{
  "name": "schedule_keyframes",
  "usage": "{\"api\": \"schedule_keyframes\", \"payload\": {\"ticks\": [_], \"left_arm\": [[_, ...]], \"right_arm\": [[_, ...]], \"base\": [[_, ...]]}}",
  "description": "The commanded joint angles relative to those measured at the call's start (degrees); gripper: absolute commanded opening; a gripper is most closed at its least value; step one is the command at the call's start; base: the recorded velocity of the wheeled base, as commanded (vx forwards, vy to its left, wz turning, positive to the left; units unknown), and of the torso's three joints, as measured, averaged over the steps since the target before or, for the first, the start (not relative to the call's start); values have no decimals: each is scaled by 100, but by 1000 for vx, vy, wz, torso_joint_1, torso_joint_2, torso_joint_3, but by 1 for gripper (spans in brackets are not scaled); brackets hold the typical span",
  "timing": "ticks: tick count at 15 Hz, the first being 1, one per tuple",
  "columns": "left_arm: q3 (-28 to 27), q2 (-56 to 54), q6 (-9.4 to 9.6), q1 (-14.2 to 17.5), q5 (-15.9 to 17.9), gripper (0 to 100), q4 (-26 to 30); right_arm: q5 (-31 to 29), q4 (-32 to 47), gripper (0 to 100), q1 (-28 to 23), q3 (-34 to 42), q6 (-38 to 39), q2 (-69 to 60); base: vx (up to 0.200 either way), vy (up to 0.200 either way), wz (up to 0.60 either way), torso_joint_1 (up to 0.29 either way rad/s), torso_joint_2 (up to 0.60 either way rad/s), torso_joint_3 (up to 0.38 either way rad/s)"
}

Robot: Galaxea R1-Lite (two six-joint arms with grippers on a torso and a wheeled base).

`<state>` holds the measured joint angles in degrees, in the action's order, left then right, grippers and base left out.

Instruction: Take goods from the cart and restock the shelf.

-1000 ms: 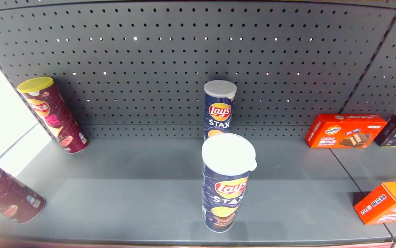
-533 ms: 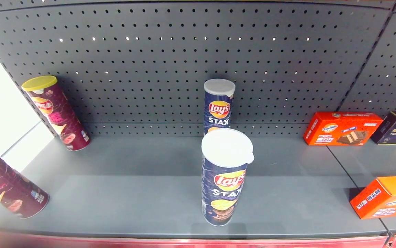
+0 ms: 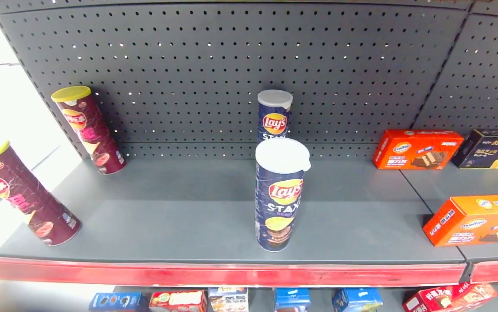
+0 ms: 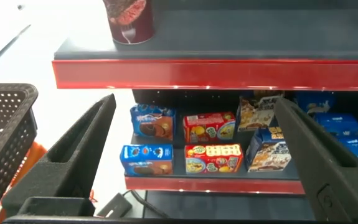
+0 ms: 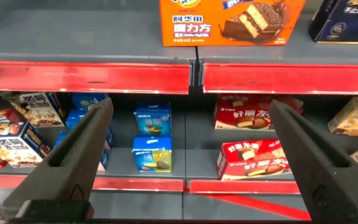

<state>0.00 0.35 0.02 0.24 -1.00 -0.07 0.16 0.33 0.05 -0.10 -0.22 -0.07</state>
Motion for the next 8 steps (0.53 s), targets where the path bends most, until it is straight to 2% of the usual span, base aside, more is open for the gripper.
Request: {"api": "schedule_keyframes", "payload": {"ticks": [1,3,8], "left_arm": [[0,9,-2,2,3,100,7],[0,9,-2,-7,3,100,-1],[0,9,-11,-7,-6,100,-1]], "right_arm": [[2,2,100,4,1,-4,7],[2,2,100,4,1,-4,7],[2,2,100,4,1,-4,7]], "base": [[200,0,0,2,2,2],[200,0,0,-2,0,0],[0,0,0,0,0,0]]}}
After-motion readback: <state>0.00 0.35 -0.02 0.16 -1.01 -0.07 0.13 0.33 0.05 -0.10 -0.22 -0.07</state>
